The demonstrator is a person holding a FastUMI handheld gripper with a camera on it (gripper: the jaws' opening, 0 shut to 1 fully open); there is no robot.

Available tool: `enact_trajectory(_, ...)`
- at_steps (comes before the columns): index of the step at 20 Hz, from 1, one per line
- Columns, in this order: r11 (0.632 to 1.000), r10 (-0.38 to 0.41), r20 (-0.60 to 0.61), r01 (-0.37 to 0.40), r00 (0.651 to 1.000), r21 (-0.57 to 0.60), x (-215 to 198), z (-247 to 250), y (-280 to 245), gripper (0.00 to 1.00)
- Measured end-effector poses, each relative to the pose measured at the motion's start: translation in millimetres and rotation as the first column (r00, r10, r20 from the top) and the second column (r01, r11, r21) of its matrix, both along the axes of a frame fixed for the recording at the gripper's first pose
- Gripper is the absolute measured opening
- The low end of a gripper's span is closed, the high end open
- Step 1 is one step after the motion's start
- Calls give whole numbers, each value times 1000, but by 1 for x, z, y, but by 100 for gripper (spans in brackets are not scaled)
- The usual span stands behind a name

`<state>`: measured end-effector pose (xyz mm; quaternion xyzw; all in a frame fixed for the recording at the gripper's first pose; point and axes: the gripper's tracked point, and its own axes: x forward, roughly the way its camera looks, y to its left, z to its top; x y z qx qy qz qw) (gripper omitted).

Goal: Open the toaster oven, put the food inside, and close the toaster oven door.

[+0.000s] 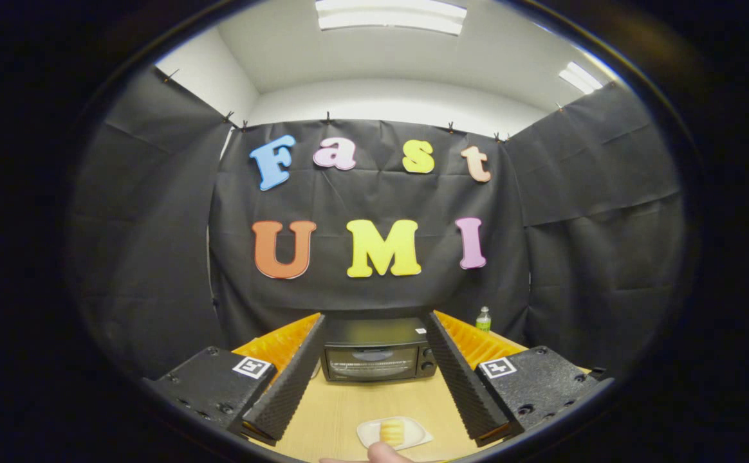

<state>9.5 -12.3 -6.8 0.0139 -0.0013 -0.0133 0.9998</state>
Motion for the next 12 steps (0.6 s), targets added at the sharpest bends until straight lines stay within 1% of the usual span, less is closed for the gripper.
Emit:
enact_trajectory(2, 1000, -1, -2, 1, 1000, 3, 1, -1, 0, 100)
enact_trajectory(8, 999, 35, 23, -35, 999, -2, 2, 7, -1, 100)
enact_trajectory(10, 992, 123, 16, -123, 992, -22, 6, 14, 10, 100)
enact_trajectory(11, 989, 143, 6, -143, 990, -24, 11, 18, 9, 100)
enact_trajectory(12, 990, 140, -7, -141, 990, -24, 16, 19, -2, 100)
